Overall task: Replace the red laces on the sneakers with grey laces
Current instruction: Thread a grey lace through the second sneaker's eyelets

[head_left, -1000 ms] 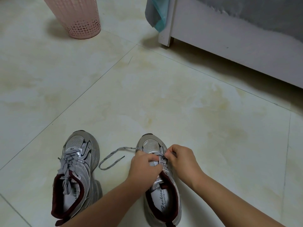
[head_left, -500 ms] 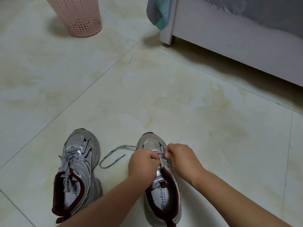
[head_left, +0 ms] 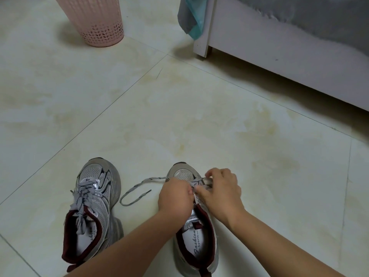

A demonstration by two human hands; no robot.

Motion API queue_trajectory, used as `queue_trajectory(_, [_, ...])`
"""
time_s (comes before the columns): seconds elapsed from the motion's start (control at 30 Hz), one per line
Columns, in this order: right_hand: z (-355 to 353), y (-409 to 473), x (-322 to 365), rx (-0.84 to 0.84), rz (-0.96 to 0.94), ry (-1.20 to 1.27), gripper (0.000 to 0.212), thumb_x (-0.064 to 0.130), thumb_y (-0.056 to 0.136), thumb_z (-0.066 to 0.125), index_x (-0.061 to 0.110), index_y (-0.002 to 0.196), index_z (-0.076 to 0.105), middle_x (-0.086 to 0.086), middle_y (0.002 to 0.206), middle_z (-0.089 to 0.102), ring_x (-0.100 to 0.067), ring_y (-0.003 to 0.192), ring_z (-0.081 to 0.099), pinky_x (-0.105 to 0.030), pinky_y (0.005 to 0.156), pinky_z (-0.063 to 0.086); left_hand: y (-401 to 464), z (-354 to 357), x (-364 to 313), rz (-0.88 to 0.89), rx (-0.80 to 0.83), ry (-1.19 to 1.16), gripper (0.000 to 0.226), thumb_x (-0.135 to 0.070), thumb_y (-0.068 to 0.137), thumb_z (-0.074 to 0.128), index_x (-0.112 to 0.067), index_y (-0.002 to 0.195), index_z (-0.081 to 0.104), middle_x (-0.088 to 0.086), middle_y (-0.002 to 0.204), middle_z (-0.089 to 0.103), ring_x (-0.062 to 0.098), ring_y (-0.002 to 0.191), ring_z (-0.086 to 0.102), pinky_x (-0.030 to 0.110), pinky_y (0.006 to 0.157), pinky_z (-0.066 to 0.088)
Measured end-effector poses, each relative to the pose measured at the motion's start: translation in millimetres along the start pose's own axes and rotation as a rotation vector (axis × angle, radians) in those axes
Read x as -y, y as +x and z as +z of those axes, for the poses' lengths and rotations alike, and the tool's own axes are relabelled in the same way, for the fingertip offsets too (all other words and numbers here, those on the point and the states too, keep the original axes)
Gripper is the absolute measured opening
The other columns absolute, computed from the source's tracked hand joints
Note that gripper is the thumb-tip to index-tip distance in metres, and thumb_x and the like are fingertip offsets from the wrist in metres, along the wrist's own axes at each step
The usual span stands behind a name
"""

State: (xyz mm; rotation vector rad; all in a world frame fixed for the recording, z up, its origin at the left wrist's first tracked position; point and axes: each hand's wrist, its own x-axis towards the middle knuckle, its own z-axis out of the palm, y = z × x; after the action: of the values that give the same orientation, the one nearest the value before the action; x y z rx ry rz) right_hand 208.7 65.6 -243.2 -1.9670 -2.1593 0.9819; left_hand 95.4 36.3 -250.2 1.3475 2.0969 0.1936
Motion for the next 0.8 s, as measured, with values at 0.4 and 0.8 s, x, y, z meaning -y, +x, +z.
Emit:
queue_trajectory(0.4, [19, -36, 1, 0.360, 0.143, -0.315, 0.029, 0.027, 0.092, 0.049, 0.009, 0.115, 0.050, -0.007, 0.117, 0.059, -0.025, 0.109, 0.057, -0.027, 0.071, 0.038, -16, -70, 8, 0.135, 0.433, -0.617, 0.032, 0.007, 0.084, 0.048, -0.017, 0.063, 0.047, -0.005, 0.065, 0.051, 0.010, 0.067, 0.044, 0.015, 0.060, 0.033])
queue_trajectory(0.8, [12, -41, 6, 0.361, 0.138, -0.307, 0.040, 0.041, 0.094, 0.045, 0.008, 0.115, 0.051, -0.010, 0.121, 0.058, -0.029, 0.112, 0.055, -0.031, 0.082, 0.043, -20, -70, 21, 0.126, 0.096, -0.216, 0.032, -0.033, 0.081, 0.065, -0.020, 0.105, 0.048, -0.001, 0.072, 0.054, 0.016, 0.062, 0.052, 0.025, 0.056, 0.035])
